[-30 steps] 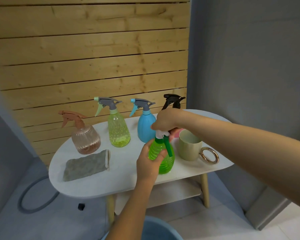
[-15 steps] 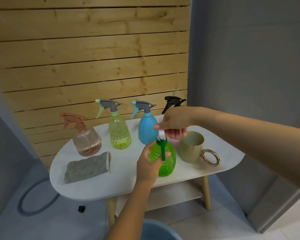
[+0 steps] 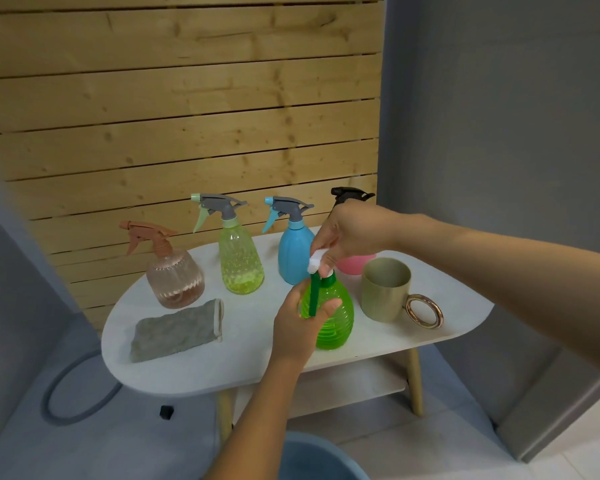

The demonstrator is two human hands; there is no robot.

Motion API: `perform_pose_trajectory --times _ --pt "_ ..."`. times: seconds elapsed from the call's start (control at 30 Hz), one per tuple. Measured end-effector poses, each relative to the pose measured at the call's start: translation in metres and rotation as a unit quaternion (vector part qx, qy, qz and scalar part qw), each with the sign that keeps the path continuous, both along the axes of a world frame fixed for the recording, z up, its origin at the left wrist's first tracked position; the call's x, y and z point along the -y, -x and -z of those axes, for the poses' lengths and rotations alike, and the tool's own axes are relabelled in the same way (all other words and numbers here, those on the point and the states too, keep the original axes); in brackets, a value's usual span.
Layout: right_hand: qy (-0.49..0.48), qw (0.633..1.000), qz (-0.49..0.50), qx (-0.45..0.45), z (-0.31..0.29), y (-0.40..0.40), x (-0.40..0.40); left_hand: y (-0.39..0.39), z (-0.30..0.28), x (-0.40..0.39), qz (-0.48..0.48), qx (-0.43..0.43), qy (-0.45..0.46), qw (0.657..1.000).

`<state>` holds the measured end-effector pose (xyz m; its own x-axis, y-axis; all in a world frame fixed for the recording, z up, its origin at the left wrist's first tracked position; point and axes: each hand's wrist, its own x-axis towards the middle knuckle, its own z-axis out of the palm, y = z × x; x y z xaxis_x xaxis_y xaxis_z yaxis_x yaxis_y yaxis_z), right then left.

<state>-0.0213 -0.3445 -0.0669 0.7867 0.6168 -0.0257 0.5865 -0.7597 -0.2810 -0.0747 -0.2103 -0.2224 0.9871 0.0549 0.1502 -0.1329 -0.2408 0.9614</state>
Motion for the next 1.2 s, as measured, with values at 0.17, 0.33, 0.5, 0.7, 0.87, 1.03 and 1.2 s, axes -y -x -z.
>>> perform_pose_trajectory --times 0.17,0.33,0.5,0.7,0.87,1.03,1.2 --pt "0.109 0.972 0.042 0.204 0.010 0.008 -0.018 0.001 0.003 0.004 -0.031 0.000 -0.009 0.999" --pt "0.077 0.966 0.105 0.221 0.020 0.007 -0.028 0.002 0.003 0.005 -0.045 -0.001 -0.007 0.999" --pt "0.043 0.982 0.084 0.161 0.024 0.004 -0.020 0.002 0.000 0.005 -0.014 -0.003 0.015 1.000" --pt "-0.073 0.990 0.123 -0.019 0.048 0.020 0.020 -0.004 0.005 0.001 0.060 -0.053 -0.001 0.997" --pt "-0.159 0.973 0.135 -0.094 0.059 0.027 0.045 -0.002 -0.025 0.014 -0.010 -0.024 0.007 1.000" --pt "-0.334 0.919 0.172 -0.118 0.014 0.026 0.075 -0.017 -0.101 0.049 0.000 0.047 -0.015 0.999" --pt "-0.372 0.891 0.215 -0.148 -0.015 0.000 0.132 -0.054 -0.134 0.115 0.022 0.071 -0.029 0.997"
